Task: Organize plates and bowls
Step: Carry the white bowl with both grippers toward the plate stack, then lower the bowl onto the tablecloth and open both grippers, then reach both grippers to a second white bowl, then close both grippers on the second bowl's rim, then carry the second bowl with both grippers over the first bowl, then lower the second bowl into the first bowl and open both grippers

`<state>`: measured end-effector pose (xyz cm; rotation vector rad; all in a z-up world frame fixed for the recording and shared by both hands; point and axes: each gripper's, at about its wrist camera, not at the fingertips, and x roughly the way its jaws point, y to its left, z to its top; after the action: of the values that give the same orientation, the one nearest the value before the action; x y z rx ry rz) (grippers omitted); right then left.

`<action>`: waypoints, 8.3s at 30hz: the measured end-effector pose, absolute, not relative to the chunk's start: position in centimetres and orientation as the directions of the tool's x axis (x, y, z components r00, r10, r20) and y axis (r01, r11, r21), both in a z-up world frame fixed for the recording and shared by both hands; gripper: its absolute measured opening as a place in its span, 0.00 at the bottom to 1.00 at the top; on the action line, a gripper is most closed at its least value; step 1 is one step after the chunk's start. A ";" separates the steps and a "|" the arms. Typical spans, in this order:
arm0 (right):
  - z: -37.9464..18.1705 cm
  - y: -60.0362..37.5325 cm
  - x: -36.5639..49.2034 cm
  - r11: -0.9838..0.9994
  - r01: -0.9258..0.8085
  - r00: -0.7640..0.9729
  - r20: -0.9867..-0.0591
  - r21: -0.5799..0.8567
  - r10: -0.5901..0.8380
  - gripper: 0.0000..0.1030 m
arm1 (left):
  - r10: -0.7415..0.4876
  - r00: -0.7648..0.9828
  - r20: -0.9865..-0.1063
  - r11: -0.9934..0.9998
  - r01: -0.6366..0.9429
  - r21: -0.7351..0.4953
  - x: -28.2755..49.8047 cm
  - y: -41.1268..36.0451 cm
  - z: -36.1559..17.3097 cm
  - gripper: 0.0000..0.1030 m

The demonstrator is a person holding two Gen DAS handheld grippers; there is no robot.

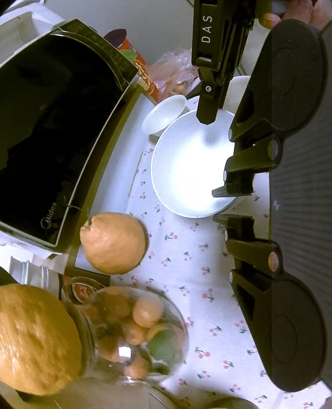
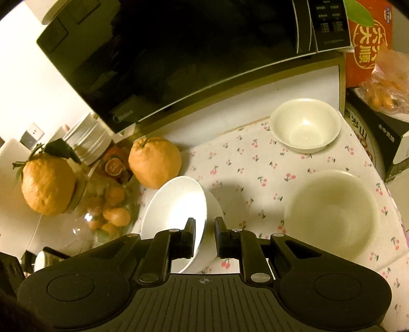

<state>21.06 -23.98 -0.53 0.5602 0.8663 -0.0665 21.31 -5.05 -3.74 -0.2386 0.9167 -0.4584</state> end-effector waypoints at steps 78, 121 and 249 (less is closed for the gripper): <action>-0.9 -31.7 13.1 0.878 0.260 0.761 -0.645 0.402 0.070 0.91 | -0.440 0.590 -0.677 0.870 0.466 -0.159 15.8 -11.4 -1.8 1.00; -7.0 -38.3 14.4 0.767 0.479 0.676 -0.736 0.426 -0.014 0.65 | -0.521 0.523 -0.675 0.818 0.533 -0.218 19.0 -21.4 -5.8 0.42; -4.3 -23.4 18.2 0.878 0.281 0.678 -0.728 0.387 0.104 0.40 | -0.369 0.589 -0.719 0.917 0.355 -0.180 18.7 -6.8 -5.4 0.36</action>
<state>18.22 -23.42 -4.26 0.5031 0.8285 -0.1041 18.74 -6.83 -5.44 -0.0181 0.8412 -0.4215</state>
